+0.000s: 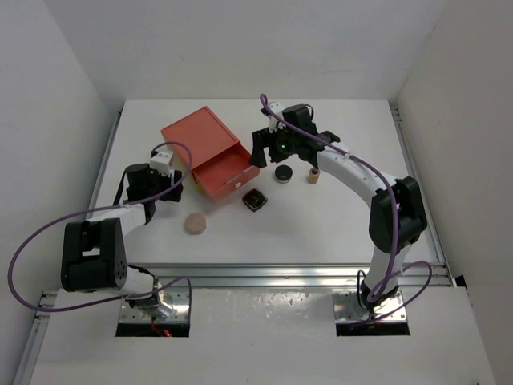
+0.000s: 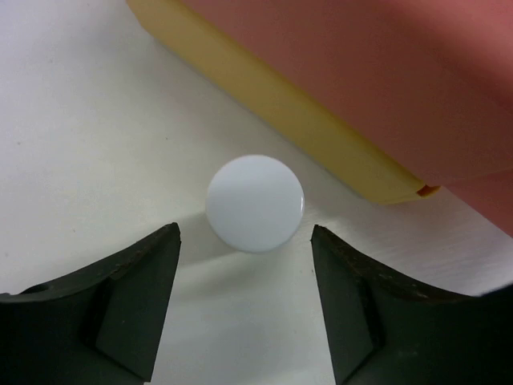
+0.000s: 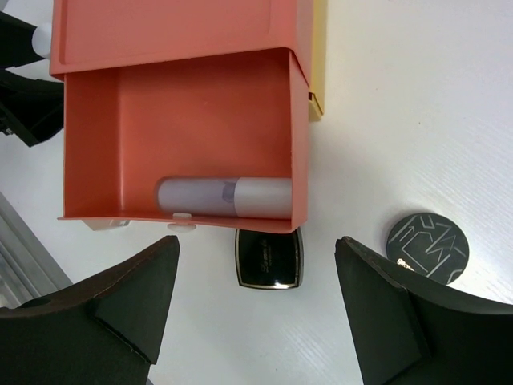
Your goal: Organize the makeup
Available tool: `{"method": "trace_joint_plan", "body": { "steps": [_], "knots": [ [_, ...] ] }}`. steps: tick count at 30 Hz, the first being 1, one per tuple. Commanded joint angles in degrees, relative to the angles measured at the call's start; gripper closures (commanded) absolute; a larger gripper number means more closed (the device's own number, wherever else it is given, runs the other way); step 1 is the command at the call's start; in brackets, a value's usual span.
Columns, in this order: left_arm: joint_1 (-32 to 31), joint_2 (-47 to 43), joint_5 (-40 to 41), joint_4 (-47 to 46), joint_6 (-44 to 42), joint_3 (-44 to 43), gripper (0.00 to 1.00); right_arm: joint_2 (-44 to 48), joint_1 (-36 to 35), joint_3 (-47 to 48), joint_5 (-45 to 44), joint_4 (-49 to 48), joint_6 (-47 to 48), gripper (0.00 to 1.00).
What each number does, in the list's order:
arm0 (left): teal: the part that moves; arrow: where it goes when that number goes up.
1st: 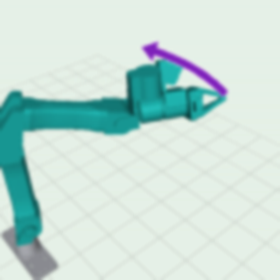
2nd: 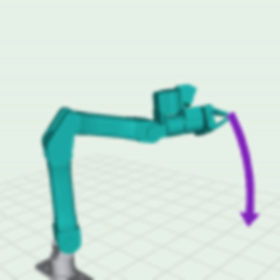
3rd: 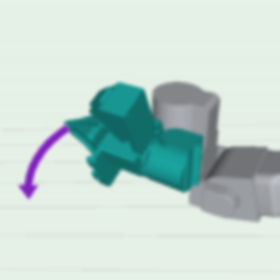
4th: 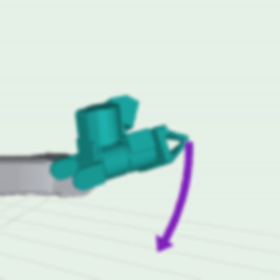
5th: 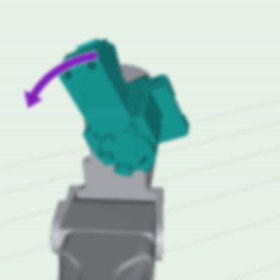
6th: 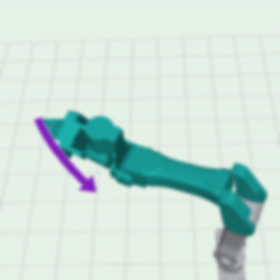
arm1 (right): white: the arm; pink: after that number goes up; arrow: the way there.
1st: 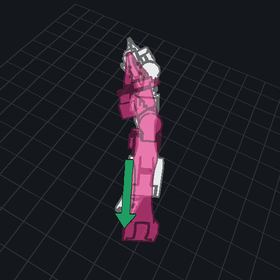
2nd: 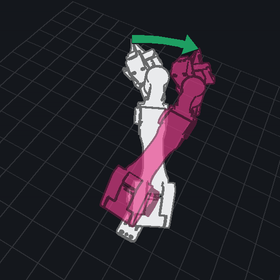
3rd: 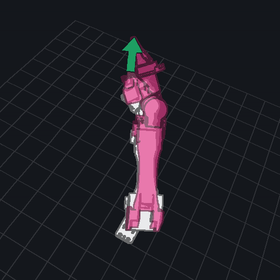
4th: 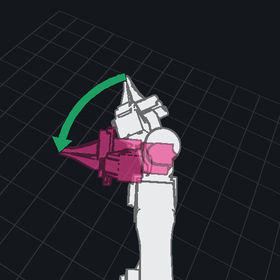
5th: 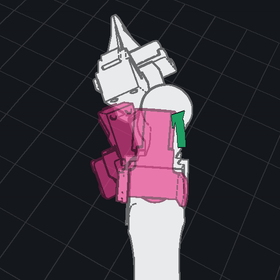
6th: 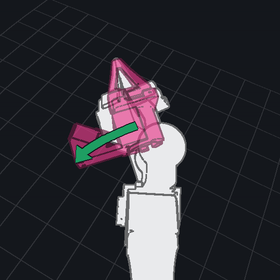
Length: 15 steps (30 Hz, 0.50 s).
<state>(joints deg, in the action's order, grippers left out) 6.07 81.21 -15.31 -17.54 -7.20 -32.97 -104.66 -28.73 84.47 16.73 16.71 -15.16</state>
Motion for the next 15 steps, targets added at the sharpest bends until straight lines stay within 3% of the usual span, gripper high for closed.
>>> {"method": "trace_joint_plan", "body": {
  "steps": [1, 9, 13, 14, 15],
  "knots": [
    [-0.35, 0.96, -1.3, -6.62, 0.87, -1.75, 0.29, 0.07, 0.52, 2.63, 0.76, -0.71, 0.48, 0.21],
    [-0.35, 0.97, -2.96, -8.56, 0.35, -1.22, 0.66, 0.51, 0.69, 1.49, 0.76, -0.27, 0.65, 0.21],
    [0.17, -0.17, -2.97, -4.45, -0.18, -1.22, 0.88, 0.95, 0.69, 0.26, 0.67, -0.36, 0.65, 0.21],
    [0.17, -0.87, -3.49, -2.95, -2.18, -1.74, 0.97, 1.21, 0.69, -0.09, 0.84, -0.45, 0.57, 0.21],
    [0.17, -1.75, -4.45, -1.11, -3.68, -3.05, 1.0, 1.21, 0.61, -0.27, 0.85, -0.8, 0.48, 0.21]
  ]
}}
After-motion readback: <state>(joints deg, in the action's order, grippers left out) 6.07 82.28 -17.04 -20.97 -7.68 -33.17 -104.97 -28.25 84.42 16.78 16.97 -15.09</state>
